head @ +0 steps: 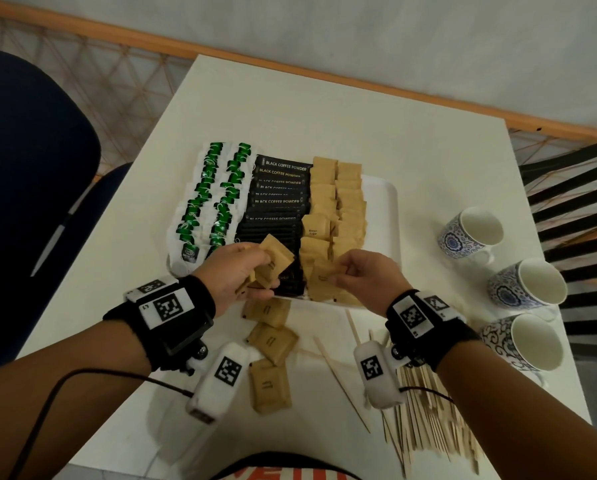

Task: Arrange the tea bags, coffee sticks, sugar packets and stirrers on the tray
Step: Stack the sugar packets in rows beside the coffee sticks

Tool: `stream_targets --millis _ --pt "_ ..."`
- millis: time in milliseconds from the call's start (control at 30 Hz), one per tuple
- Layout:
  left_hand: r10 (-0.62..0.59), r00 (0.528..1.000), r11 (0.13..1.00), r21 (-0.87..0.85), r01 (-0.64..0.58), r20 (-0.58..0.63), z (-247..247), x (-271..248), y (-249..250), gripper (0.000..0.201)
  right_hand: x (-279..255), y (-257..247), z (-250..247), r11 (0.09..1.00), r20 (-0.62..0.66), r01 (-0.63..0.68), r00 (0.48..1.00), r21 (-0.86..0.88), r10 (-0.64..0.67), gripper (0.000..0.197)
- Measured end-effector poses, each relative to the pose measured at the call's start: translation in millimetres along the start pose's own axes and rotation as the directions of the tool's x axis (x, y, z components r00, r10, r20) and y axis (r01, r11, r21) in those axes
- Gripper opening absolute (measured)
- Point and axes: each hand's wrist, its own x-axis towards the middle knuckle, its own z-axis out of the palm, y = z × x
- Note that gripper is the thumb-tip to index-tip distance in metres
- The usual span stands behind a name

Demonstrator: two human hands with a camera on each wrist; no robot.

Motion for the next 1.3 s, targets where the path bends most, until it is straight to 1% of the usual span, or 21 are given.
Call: stream_targets --millis 100,200,233,300,433,567,667,767,867,967,1033,1100,1133,1200,1233,1267,1300 --pt "-0.003 0.999 1.0 -0.012 0.002 -0.032 -2.7 1.6 2.8 0.017 1.8 -0.2 0.9 0.99 0.061 0.009 0.998 -0.14 0.0 0.01" --pt "0.003 0.999 1.0 0.016 -0.002 -0.046 -4.2 2.7 4.3 0.017 4.1 -2.3 -1.1 0.97 0.07 0.021 0.998 -0.243 -0.004 0.01" --pt "0.006 0.999 1.0 0.026 -0.005 -0.05 -4.3 2.8 4.5 0.017 4.3 -3.6 -1.4 0.962 0.066 0.037 0.998 -0.272 -0.02 0.009" --pt "0.012 0.999 0.999 0.04 -0.01 -0.051 -3.6 2.9 4.6 0.019 5.0 -6.4 -0.2 0.943 0.038 0.079 0.997 -0.322 -0.07 0.014" --pt "0.013 0.999 0.999 0.045 -0.011 -0.045 -1.6 3.6 3.7 0.017 9.4 -8.8 4.1 0.931 -0.002 0.124 0.991 -0.344 -0.133 0.02" --pt "0.003 0.999 0.999 0.033 -0.002 -0.035 -0.6 4.1 3.4 0.01 8.2 -4.5 1.8 0.913 0.046 0.161 0.987 -0.375 -0.156 0.023" --pt "-0.001 1.0 1.0 0.011 0.001 -0.023 0.2 4.9 2.6 0.011 8.9 -1.2 1.3 0.901 0.072 0.185 0.983 -0.392 -0.17 0.023" --pt "0.004 1.0 1.0 0.024 -0.003 -0.014 2.1 5.1 1.4 0.015 11.7 -3.2 4.2 0.902 0.05 0.203 0.979 -0.381 -0.199 0.023" --pt "0.004 1.0 0.998 0.062 -0.002 -0.023 4.2 5.0 0.5 0.017 10.8 -5.2 7.6 0.927 -0.039 0.193 0.976 -0.322 -0.217 0.022" --pt "-0.001 1.0 0.997 0.076 0.003 -0.025 6.8 5.9 0.4 0.02 7.6 -6.9 5.9 0.968 -0.112 0.184 0.972 -0.171 -0.205 0.019" --pt "-0.003 1.0 0.996 0.094 0.005 -0.016 9.8 7.3 0.2 0.022 4.0 -9.4 4.3 0.982 -0.103 0.187 0.977 -0.02 -0.188 0.019" --pt "-0.009 1.0 0.993 0.114 0.008 0.004 15.4 8.3 -0.1 0.023 -0.4 -12.2 3.8 0.974 -0.073 0.19 0.981 0.123 -0.182 0.02" --pt "-0.013 1.0 0.992 0.123 0.011 0.019 18.9 8.6 -0.1 0.022 -2.1 -13.0 3.4 0.963 -0.061 0.206 0.978 0.172 -0.199 0.026" --pt "-0.025 0.998 0.992 0.126 0.018 0.06 26.5 8.4 0.8 0.02 -5.0 -13.7 2.8 0.938 -0.044 0.253 0.967 0.235 -0.25 0.047" --pt "-0.033 0.996 0.992 0.121 0.022 0.085 30.4 8.3 1.7 0.02 -6.1 -13.7 1.6 0.929 -0.054 0.291 0.957 0.229 -0.286 0.054" --pt "-0.04 0.993 0.993 0.116 0.028 0.107 34.0 8.2 2.4 0.02 -6.9 -13.0 0.2 0.919 -0.075 0.345 0.939 0.189 -0.337 0.055" --pt "-0.048 0.992 0.993 0.114 0.034 0.12 37.3 8.5 3.1 0.02 -7.9 -11.7 -1.3 0.907 -0.093 0.403 0.914 0.122 -0.394 0.053"
